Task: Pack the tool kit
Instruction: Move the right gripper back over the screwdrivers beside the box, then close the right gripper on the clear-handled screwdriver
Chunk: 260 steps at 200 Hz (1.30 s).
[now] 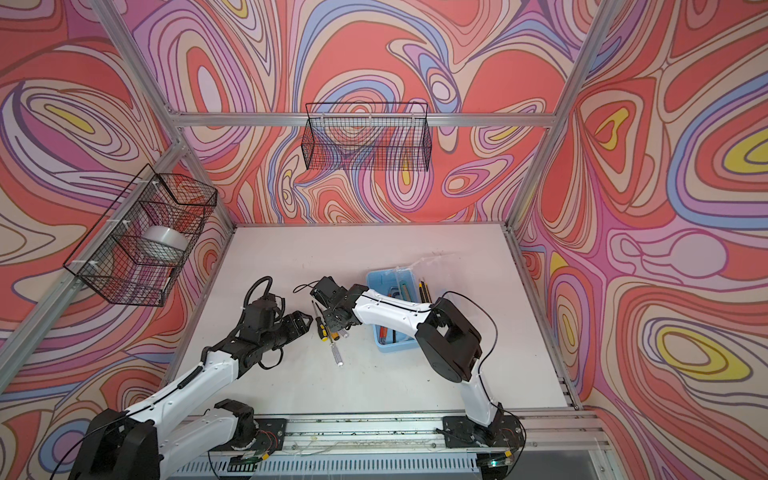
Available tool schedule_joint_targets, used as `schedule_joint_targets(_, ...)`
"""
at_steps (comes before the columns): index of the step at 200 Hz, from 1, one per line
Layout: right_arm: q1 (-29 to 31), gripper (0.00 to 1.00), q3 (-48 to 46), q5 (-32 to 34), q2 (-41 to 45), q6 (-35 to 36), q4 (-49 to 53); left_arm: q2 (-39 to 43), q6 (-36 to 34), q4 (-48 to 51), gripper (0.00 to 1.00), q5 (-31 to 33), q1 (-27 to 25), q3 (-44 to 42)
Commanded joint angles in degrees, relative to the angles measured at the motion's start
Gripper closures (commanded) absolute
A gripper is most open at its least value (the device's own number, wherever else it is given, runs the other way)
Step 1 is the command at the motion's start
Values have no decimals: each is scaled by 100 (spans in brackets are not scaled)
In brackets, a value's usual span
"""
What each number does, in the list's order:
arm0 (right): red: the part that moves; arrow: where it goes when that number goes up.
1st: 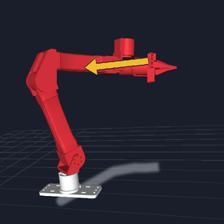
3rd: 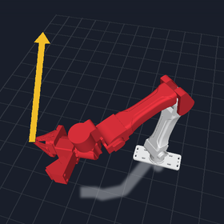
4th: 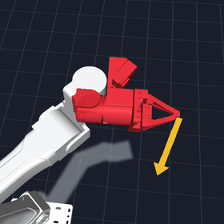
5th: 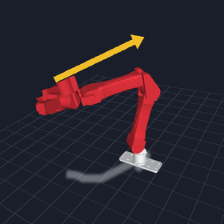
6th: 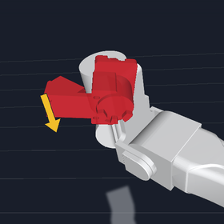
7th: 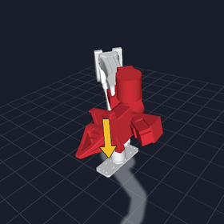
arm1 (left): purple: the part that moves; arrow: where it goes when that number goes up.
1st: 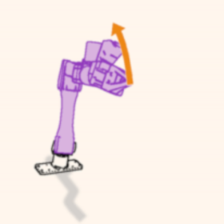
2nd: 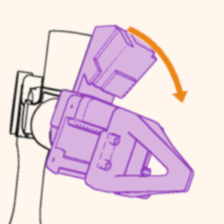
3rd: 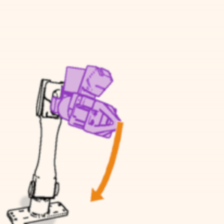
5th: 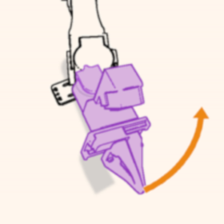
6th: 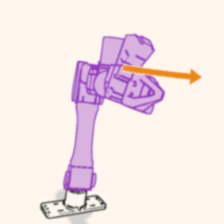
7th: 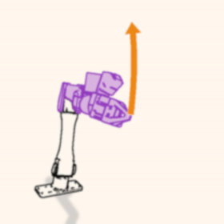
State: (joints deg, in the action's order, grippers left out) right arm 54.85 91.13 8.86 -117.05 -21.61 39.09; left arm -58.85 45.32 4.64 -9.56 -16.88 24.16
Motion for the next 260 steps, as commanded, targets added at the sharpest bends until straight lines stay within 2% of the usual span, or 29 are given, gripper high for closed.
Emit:
schedule_joint_targets(1, 41, 72, 71, -52, -84, 143, 60, 152, 134, 133, 24, 36, -10, -154)
schedule_joint_targets(69, 41, 74, -103, -373, -318, 207, -85, 164, 109, 143, 25, 49, -13, -195)
schedule_joint_targets(188, 38, 74, 36, -439, -777, 246, -91, -293, 100, -105, 25, -74, -7, -139)
schedule_joint_targets(260, 30, 82, 224, -257, -870, 280, 67, -551, 65, -189, 25, -115, -4, -17)
